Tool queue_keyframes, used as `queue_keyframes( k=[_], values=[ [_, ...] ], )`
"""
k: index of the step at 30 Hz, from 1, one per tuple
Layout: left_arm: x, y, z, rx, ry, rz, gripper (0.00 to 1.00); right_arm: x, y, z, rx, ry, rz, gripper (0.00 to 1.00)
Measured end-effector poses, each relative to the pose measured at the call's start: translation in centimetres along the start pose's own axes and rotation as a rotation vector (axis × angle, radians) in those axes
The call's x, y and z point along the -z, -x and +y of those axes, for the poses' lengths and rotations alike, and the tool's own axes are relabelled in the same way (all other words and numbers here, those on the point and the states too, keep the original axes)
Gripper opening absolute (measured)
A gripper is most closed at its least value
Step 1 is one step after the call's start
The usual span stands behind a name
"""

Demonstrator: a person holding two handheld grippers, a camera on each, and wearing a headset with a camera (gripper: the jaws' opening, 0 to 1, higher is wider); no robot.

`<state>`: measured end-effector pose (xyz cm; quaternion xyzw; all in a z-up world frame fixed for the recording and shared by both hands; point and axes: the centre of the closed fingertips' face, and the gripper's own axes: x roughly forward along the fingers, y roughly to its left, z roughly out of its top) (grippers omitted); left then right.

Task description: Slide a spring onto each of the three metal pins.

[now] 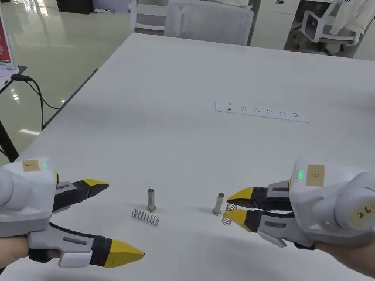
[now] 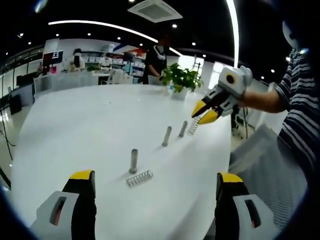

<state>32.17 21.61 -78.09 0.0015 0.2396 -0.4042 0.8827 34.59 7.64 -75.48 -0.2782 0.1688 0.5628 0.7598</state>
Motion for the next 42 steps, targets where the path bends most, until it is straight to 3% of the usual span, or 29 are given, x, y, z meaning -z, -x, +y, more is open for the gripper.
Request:
queue_keyframes(
  k=[6,16,21,31,42],
  values=[
    [-0.4,0.4,0.2,-0.009,-0.001,-0.013,0.98,-0.3,0.0,-1.6,0.033,-0.028,-0.011,0.07],
    [-0.1,0.8,0.5,-0.025,0.011,-0.014,0.98,-0.7,-0.3,-3.9,0.077,-0.067,-0.024,0.07],
    [0.0,0.9,0.5,-0.025,0.008,-0.008,0.98,-0.9,-0.7,-4.8,0.092,-0.125,-0.043,0.07],
    [-0.2,1.3,0.7,-0.037,0.008,-0.015,0.98,-0.8,-1.4,-5.0,0.086,-0.159,-0.04,0.07],
    [0.1,1.4,0.7,-0.042,0.01,-0.008,0.98,0.2,-2.5,-4.8,0.086,-0.139,-0.005,0.07]
  ],
)
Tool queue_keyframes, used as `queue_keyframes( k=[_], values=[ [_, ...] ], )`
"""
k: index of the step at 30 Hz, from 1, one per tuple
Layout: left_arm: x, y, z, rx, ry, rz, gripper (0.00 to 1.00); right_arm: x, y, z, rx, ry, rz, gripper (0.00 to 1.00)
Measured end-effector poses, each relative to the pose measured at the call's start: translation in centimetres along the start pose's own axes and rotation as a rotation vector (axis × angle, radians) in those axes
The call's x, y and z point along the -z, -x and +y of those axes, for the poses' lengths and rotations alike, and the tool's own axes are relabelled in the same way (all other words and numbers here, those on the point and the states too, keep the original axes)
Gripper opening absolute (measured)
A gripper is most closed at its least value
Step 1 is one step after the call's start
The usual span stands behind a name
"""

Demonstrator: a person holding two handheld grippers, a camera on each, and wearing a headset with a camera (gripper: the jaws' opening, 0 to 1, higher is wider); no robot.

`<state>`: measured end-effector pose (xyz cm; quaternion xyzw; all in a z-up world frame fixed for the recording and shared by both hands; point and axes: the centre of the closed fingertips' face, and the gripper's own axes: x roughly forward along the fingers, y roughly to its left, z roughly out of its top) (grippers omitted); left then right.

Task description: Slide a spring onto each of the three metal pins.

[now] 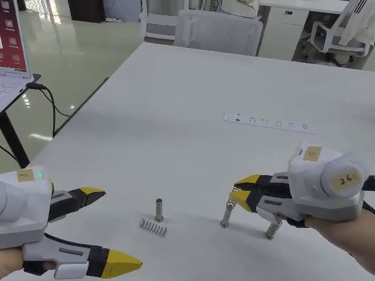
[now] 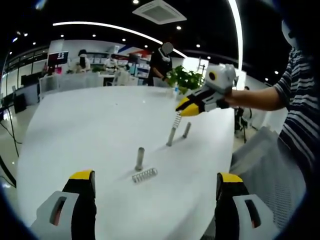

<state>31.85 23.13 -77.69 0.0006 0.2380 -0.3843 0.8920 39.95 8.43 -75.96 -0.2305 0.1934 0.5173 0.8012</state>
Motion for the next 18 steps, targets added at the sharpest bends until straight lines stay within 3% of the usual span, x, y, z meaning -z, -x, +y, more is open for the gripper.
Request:
queue_keyframes(
  k=[1,5,18],
  values=[
    [0.0,0.0,0.0,0.0,0.0,0.001,0.98,0.4,-0.1,-0.1,0.006,0.027,0.02,0.07],
    [0.0,0.0,-0.2,0.001,0.003,-0.001,0.98,0.7,-0.6,0.3,-0.004,0.006,0.014,0.07],
    [0.3,0.0,-0.3,0.0,0.01,-0.002,0.98,3.0,-2.4,1.3,-0.018,0.006,0.064,0.07]
  ],
)
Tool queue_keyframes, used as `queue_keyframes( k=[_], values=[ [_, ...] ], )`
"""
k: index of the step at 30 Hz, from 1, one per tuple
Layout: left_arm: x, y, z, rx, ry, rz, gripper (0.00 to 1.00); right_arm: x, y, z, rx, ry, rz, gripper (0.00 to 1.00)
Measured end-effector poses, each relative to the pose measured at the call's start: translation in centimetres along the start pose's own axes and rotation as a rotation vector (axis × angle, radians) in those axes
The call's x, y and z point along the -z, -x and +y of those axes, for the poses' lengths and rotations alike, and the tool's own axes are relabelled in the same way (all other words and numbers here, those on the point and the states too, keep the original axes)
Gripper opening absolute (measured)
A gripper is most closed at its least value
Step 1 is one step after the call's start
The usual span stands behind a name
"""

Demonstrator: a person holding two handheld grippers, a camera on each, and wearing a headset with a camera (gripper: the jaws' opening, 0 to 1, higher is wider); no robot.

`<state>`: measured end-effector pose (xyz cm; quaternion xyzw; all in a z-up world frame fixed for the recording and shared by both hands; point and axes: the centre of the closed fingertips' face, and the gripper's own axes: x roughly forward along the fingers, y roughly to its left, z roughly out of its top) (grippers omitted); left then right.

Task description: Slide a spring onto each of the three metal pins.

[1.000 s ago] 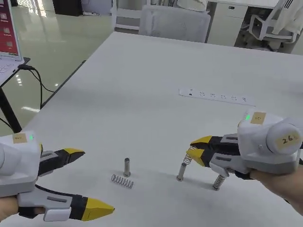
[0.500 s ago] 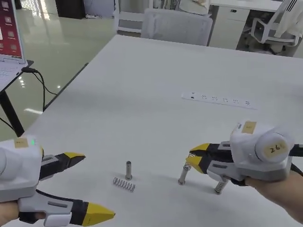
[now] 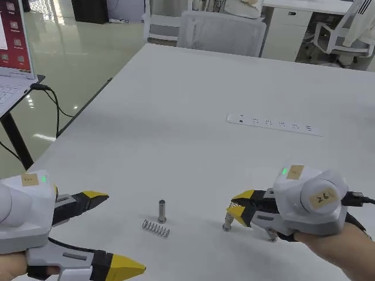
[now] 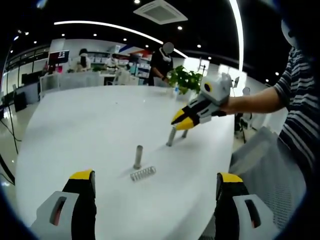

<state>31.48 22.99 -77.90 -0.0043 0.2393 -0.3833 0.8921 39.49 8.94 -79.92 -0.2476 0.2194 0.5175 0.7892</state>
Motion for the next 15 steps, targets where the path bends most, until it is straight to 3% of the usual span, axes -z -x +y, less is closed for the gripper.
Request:
queue_keyframes(
  k=[8,15],
  values=[
    [0.0,-0.1,-0.1,0.002,0.004,-0.006,0.98,1.8,-0.9,0.8,-0.011,0.033,0.047,0.08],
    [-0.2,-0.3,-0.1,0.003,0.003,-0.009,0.98,1.5,-0.9,0.7,-0.004,0.028,0.029,0.08]
  ],
)
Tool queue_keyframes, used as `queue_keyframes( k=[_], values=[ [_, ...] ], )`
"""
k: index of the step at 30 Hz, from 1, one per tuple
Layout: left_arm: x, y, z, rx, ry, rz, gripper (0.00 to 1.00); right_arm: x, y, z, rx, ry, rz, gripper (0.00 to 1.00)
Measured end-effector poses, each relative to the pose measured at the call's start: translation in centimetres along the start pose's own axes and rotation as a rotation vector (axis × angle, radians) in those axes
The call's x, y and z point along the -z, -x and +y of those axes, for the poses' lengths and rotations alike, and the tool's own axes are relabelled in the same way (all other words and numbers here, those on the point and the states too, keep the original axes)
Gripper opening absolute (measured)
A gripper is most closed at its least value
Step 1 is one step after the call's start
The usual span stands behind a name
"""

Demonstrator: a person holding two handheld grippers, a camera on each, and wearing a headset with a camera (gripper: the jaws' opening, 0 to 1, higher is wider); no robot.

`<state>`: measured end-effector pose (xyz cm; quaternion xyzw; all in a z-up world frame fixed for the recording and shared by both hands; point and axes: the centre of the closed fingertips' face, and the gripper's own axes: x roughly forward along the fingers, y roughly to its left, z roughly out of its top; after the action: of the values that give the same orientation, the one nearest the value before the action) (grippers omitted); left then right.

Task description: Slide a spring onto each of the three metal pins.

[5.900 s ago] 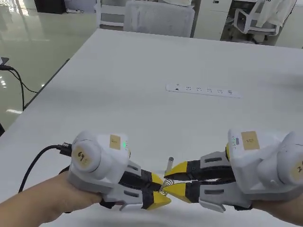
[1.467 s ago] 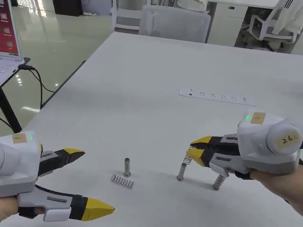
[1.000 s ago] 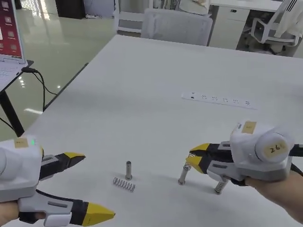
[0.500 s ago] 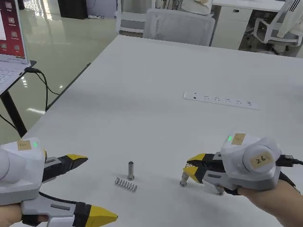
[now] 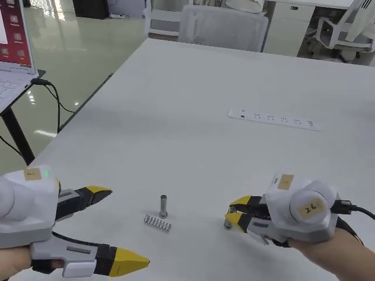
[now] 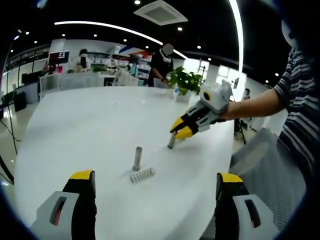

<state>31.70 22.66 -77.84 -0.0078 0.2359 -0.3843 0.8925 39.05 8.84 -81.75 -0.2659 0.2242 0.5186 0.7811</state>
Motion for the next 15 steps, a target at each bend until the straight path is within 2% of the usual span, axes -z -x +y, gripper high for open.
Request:
queue_keyframes(
  k=[4,7,15],
  values=[
    [-0.1,-0.2,0.0,0.003,0.0,-0.002,0.98,0.0,0.0,0.0,-0.008,-0.01,0.011,0.11],
    [-0.2,-0.2,-0.1,0.003,0.0,-0.004,0.98,0.1,0.0,-0.2,0.004,-0.025,0.013,0.2],
    [-0.2,0.0,0.2,-0.004,0.006,-0.01,0.97,-1.0,0.8,-0.3,0.011,-0.054,-0.024,0.2]
  ],
)
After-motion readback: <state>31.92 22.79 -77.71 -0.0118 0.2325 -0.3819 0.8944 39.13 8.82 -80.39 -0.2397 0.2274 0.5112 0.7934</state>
